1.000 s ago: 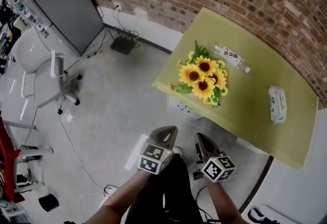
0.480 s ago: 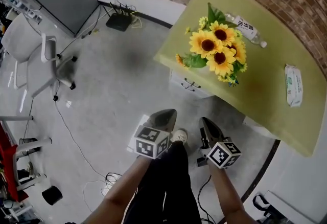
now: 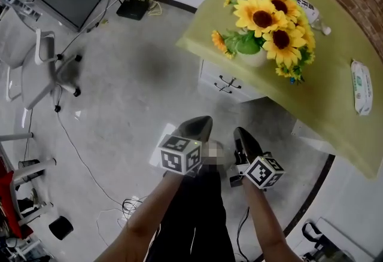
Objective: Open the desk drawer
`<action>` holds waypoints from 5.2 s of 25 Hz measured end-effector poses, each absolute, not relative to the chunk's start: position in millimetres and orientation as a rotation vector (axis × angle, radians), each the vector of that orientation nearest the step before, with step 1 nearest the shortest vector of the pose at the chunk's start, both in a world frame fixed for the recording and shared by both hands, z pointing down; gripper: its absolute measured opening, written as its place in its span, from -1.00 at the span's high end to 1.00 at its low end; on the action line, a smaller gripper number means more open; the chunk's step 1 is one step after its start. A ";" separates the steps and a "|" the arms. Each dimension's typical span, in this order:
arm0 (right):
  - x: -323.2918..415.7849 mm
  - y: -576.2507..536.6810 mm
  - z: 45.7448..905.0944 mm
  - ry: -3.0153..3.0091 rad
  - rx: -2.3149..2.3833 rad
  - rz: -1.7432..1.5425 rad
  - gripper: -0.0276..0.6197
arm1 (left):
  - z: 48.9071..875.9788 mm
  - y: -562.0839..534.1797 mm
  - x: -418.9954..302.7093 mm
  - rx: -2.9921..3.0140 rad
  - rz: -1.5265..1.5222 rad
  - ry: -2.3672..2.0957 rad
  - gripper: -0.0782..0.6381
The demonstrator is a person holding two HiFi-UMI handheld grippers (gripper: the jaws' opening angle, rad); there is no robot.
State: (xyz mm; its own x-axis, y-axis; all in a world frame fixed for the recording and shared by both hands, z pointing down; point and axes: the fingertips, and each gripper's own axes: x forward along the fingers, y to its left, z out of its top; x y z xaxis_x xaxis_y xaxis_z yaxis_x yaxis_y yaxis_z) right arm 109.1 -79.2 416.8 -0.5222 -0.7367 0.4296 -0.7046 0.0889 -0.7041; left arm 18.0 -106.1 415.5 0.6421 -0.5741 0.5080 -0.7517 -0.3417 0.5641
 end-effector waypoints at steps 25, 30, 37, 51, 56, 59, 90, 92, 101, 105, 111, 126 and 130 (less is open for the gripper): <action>135.0 -111.6 695.3 1.732 -1.406 -1.612 0.87 | 673.3 -133.8 25.8 1.896 0.130 -0.894 0.75; 146.0 -114.8 743.0 1.643 -1.370 -1.634 0.87 | 715.4 -146.2 43.3 1.727 -0.025 -0.783 0.75; 144.1 -152.3 779.3 1.651 -1.328 -1.648 0.87 | 767.1 -174.3 48.4 1.561 -0.149 -0.721 0.75; 150.6 -221.9 851.2 1.522 -1.293 -1.617 0.62 | 842.0 -245.9 70.7 1.519 -0.297 -0.712 0.40; 157.7 -240.0 866.0 1.537 -1.268 -1.543 0.62 | 856.2 -266.3 78.3 1.587 -0.331 -0.729 0.34; 156.2 -252.3 867.5 1.606 -1.254 -1.491 0.62 | 858.0 -278.9 87.4 1.652 -0.341 -0.720 0.34; 140.7 -221.4 864.4 1.592 -1.216 -1.502 0.76 | 860.0 -242.8 83.4 1.601 -0.377 -0.691 0.66; 138.4 -214.9 864.7 1.594 -1.222 -1.513 0.76 | 859.8 -236.3 80.8 1.594 -0.373 -0.696 0.66; 122.6 -180.7 864.1 1.561 -1.235 -1.559 0.76 | 859.6 -202.0 65.8 1.559 -0.333 -0.708 0.67; 114.1 -166.7 864.2 1.531 -1.241 -1.587 0.76 | 859.9 -188.6 58.1 1.541 -0.301 -0.714 0.67; 102.3 -148.5 863.1 1.508 -1.264 -1.648 0.76 | 859.4 -170.3 47.6 1.500 -0.250 -0.740 0.67; 77.5 -90.6 869.4 1.439 -1.310 -1.782 0.75 | 864.9 -113.9 22.9 1.418 -0.085 -0.796 0.66; 75.5 -83.9 884.3 1.477 -1.390 -1.856 0.68 | 877.9 -107.8 18.9 1.369 0.003 -0.838 0.65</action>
